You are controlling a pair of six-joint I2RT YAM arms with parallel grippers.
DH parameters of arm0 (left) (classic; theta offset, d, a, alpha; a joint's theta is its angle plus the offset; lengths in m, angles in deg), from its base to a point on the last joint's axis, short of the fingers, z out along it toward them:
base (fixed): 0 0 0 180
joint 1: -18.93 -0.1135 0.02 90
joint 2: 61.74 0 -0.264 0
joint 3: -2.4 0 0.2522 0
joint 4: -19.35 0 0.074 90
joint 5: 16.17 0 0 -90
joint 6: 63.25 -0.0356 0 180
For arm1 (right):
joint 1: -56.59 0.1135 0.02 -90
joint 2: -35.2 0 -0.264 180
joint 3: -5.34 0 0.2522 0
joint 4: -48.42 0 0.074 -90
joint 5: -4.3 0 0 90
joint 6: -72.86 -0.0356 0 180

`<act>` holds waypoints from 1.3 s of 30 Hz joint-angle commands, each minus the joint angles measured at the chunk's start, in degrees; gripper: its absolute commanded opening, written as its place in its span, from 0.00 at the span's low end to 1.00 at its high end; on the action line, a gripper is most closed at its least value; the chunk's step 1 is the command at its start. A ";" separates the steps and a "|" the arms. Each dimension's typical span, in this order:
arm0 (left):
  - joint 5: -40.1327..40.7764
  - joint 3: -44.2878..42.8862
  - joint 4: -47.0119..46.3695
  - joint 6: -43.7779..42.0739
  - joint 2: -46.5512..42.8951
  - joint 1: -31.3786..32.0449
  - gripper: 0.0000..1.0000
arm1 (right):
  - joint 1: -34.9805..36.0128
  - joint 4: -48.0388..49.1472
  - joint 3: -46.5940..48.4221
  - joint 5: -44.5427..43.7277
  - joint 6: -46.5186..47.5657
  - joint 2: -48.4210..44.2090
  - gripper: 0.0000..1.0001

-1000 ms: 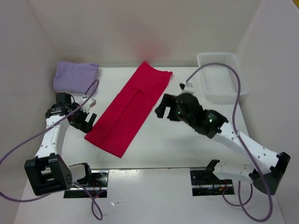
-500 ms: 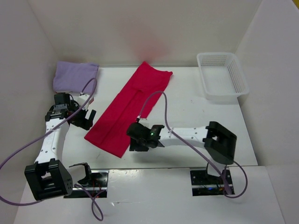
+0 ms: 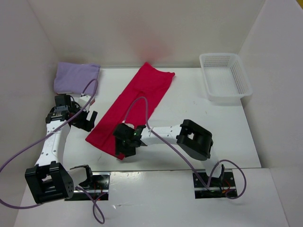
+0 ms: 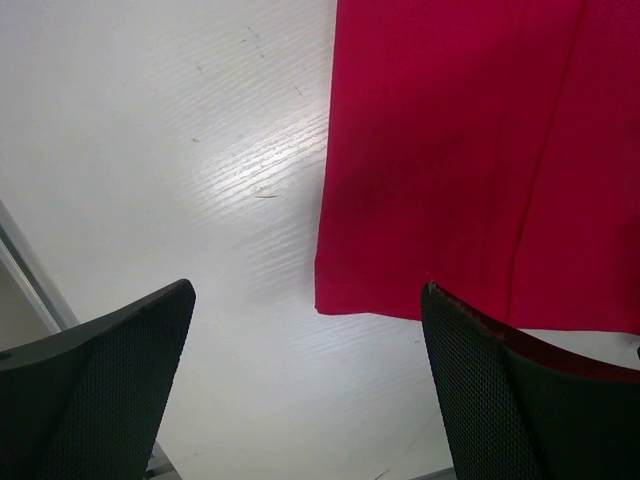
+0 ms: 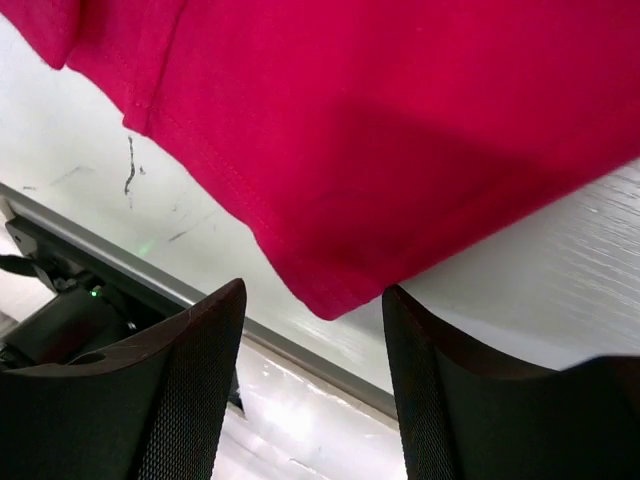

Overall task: Fold and stack the t-shirts
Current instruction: Rotate the tshirt 90 degrees

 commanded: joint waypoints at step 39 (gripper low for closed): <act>6.86 -6.92 6.16 -3.92 6.90 45.39 1.00 | -6.46 -8.44 -50.41 -2.92 -9.06 -54.86 0.51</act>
